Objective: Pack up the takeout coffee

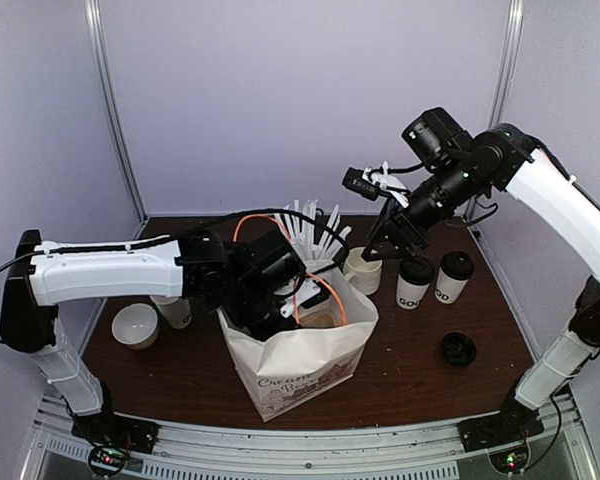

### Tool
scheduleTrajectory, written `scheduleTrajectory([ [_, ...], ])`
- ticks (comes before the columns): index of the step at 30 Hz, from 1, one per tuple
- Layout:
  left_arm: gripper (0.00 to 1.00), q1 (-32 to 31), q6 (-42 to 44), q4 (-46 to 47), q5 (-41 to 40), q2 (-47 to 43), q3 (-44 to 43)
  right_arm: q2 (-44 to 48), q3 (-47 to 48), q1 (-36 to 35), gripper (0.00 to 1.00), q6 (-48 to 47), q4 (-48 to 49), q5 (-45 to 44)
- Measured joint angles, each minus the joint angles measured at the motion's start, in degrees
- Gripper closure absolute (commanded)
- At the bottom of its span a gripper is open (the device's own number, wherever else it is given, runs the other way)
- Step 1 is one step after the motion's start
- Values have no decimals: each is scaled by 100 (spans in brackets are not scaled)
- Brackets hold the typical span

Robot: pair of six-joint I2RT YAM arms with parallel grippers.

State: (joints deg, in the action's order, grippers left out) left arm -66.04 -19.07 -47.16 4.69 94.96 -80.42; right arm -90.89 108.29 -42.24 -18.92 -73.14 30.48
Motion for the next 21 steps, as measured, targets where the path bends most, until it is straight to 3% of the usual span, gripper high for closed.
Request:
scheduleTrajectory([
  [13,99,0,-103,-247,-157,297,-391,87,-2,72,46,-55,0,2],
  [21,99,0,-144,-306,-240,297,-544,107,0,85,46,-737,-433,868],
])
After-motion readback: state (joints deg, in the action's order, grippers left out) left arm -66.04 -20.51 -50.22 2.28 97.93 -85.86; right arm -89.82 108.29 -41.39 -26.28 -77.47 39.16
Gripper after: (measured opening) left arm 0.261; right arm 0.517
